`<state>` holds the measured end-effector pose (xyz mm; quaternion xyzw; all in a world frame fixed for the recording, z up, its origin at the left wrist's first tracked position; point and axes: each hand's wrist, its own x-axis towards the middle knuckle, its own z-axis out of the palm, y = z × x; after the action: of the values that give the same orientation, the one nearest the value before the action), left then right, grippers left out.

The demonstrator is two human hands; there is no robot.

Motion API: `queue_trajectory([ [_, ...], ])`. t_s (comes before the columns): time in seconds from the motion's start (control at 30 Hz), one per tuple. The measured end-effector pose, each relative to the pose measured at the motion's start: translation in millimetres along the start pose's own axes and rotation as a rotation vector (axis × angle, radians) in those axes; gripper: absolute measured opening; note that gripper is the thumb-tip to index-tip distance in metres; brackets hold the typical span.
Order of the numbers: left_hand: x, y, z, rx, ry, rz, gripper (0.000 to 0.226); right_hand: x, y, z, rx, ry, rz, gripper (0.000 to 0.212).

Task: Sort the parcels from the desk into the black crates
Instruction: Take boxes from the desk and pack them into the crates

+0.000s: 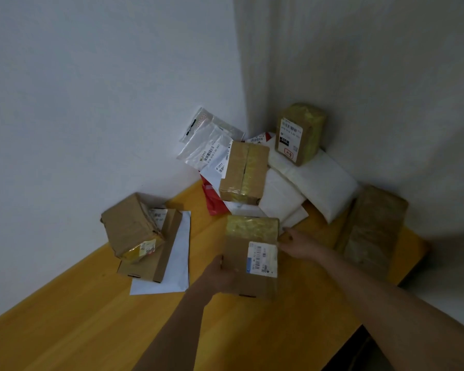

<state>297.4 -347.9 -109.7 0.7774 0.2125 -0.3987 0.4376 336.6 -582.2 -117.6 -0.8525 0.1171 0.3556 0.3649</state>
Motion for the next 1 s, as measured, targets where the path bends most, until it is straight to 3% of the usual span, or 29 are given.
queue_trajectory([
  [0.17,-11,-5,-12,-0.259,-0.056,-0.126,0.054,-8,-6,23,0.183,-0.092,0.025,0.073],
  [0.33,-36,0,-43,-0.321,0.002,-0.066,0.034,-24,-35,25,0.232,-0.115,-0.044,0.071],
  [0.57,-81,12,-103,-0.495,0.122,0.07,0.073,-72,-119,7,0.324,-0.049,-0.211,0.061],
  [0.73,-136,31,-154,-0.548,0.161,0.232,0.076,-111,-179,-11,0.407,-0.008,-0.368,0.044],
  [1.0,-209,53,-214,-0.742,0.132,0.432,0.069,-168,-262,-34,0.347,0.138,-0.573,0.056],
])
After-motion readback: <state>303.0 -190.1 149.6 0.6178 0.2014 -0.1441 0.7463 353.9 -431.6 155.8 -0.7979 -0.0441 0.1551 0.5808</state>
